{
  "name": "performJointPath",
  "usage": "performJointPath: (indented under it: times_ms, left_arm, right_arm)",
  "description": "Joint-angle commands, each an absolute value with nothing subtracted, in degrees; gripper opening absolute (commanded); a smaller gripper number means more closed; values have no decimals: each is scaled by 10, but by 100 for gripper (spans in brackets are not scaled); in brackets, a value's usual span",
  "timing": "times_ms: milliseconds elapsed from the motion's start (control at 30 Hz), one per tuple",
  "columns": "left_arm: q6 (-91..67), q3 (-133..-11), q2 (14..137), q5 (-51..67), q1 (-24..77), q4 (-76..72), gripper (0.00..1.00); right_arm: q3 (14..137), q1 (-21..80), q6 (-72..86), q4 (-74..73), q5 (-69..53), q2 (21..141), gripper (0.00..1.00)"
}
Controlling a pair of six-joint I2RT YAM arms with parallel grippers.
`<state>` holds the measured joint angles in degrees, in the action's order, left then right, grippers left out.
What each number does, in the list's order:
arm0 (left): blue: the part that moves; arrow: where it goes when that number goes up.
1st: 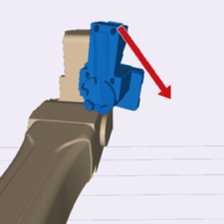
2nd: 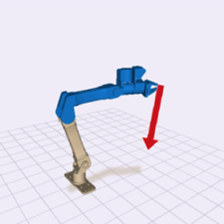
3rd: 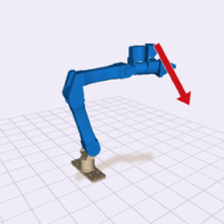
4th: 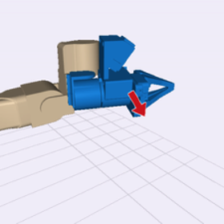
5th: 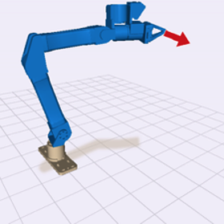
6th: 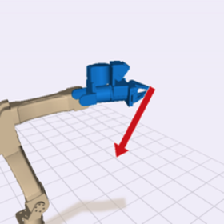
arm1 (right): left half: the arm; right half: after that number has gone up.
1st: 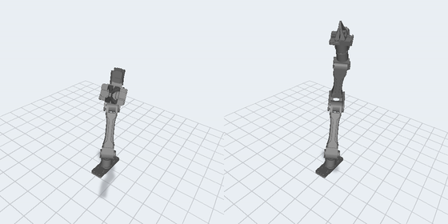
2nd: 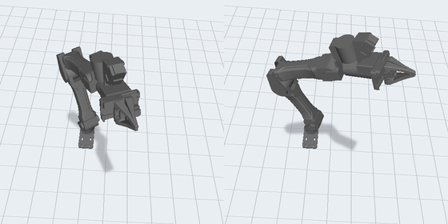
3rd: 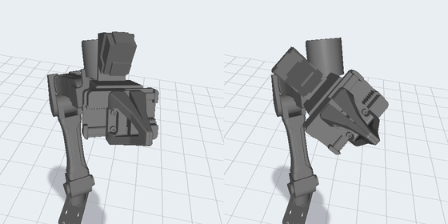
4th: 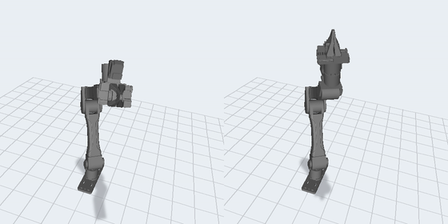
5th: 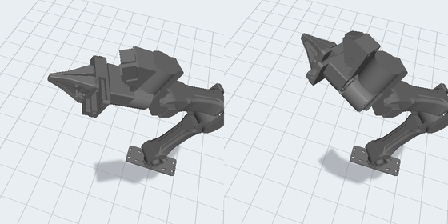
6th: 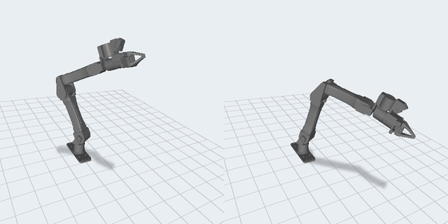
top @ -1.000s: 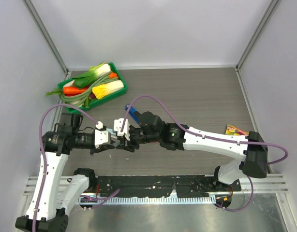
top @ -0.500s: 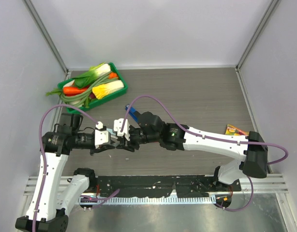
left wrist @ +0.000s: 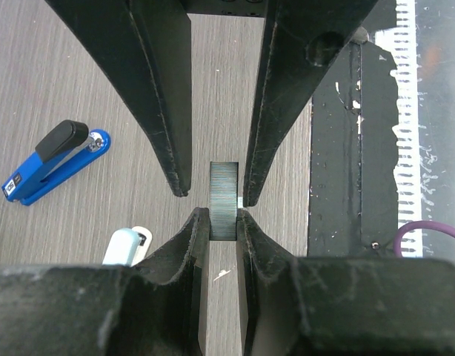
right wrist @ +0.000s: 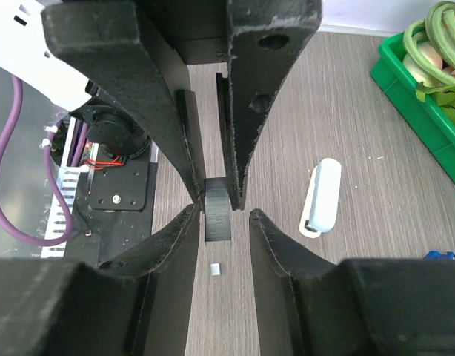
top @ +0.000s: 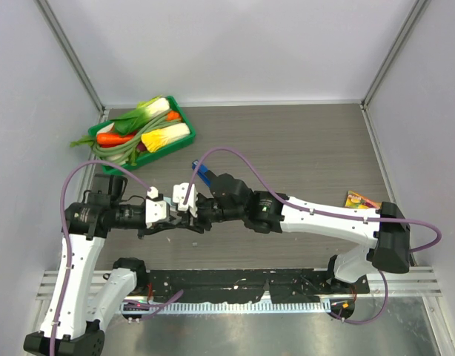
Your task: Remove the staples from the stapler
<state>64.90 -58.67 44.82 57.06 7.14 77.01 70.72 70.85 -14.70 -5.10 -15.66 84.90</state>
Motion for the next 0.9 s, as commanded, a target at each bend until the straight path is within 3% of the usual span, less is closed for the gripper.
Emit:
performJointPath:
  times_ms: [0, 400, 733, 867]
  left_arm:
    - [640, -584, 445, 577, 74, 807, 6]
    - [627, -586, 440, 577, 74, 795, 6]
    - [605, -591, 441, 580, 74, 773, 7]
    - [581, -595, 442, 583, 73, 759, 17]
  right_arm:
    - [710, 714, -142, -4, -133, 821, 38]
    - [715, 714, -138, -25, -147, 826, 29]
    - [729, 714, -137, -57, -149, 832, 8]
    - [725, 714, -134, -62, -142, 827, 3]
